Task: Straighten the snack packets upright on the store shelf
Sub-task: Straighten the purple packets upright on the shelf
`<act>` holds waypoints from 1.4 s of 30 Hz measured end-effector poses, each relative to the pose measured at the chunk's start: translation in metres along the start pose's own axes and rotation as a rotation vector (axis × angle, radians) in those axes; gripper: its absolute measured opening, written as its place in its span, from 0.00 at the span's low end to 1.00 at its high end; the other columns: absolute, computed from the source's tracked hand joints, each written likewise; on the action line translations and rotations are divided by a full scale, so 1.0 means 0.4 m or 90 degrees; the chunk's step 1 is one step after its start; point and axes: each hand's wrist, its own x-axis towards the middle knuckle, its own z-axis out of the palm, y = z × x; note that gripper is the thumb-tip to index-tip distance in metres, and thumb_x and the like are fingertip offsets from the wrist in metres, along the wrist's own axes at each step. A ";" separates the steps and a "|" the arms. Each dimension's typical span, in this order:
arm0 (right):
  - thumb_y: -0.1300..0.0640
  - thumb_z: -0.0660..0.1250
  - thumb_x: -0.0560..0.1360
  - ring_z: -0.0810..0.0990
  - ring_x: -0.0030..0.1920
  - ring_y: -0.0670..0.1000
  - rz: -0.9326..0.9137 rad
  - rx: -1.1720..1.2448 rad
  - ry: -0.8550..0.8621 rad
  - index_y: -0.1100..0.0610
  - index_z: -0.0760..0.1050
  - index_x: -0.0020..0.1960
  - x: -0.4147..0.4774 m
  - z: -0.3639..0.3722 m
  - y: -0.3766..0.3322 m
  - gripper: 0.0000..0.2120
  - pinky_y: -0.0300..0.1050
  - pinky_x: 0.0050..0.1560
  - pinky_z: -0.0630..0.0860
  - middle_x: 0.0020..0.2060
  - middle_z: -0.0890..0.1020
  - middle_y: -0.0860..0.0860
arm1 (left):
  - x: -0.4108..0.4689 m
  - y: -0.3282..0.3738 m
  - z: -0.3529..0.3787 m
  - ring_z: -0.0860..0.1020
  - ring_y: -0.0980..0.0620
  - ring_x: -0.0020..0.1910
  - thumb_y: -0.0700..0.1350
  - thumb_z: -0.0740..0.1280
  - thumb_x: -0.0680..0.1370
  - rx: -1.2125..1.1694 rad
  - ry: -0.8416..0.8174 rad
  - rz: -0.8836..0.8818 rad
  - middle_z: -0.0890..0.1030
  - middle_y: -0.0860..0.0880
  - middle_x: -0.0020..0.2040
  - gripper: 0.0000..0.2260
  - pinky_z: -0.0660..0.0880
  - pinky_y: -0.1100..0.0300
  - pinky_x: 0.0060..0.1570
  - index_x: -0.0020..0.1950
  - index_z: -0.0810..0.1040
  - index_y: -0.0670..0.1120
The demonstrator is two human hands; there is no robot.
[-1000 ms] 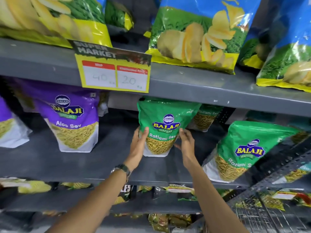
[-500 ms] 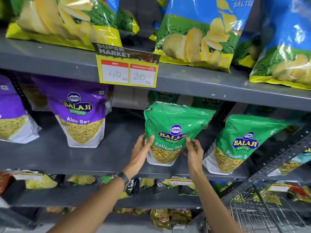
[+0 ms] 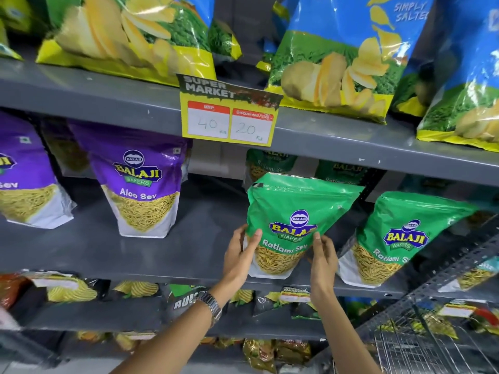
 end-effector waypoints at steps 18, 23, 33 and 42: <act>0.61 0.64 0.77 0.73 0.56 0.49 0.075 0.022 -0.238 0.60 0.69 0.65 -0.200 0.625 0.035 0.16 0.43 0.60 0.68 0.54 0.75 0.53 | 0.124 0.045 -0.651 0.60 0.45 0.73 0.48 0.61 0.79 0.116 0.384 0.125 0.63 0.40 0.73 0.25 0.56 0.51 0.73 0.73 0.61 0.39; 0.54 0.61 0.79 0.79 0.38 0.35 0.127 0.026 -0.264 0.51 0.73 0.51 -0.172 0.700 0.029 0.03 0.31 0.38 0.75 0.42 0.80 0.42 | 0.212 0.067 -0.737 0.68 0.47 0.70 0.58 0.59 0.78 0.047 0.141 -0.037 0.72 0.48 0.69 0.18 0.62 0.44 0.71 0.65 0.71 0.54; 0.55 0.64 0.77 0.79 0.36 0.40 0.096 0.045 -0.142 0.52 0.72 0.40 -0.227 0.705 0.048 0.08 0.36 0.36 0.79 0.37 0.78 0.47 | 0.178 0.056 -0.781 0.76 0.63 0.50 0.63 0.60 0.75 0.034 0.068 -0.028 0.79 0.62 0.48 0.09 0.74 0.48 0.61 0.45 0.76 0.61; 0.54 0.64 0.77 0.80 0.31 0.38 0.063 0.048 -0.128 0.54 0.73 0.41 -0.314 0.641 0.059 0.07 0.34 0.32 0.79 0.36 0.80 0.48 | 0.094 0.051 -0.788 0.74 0.65 0.47 0.58 0.61 0.77 -0.020 0.043 -0.057 0.76 0.58 0.48 0.12 0.76 0.58 0.46 0.55 0.73 0.52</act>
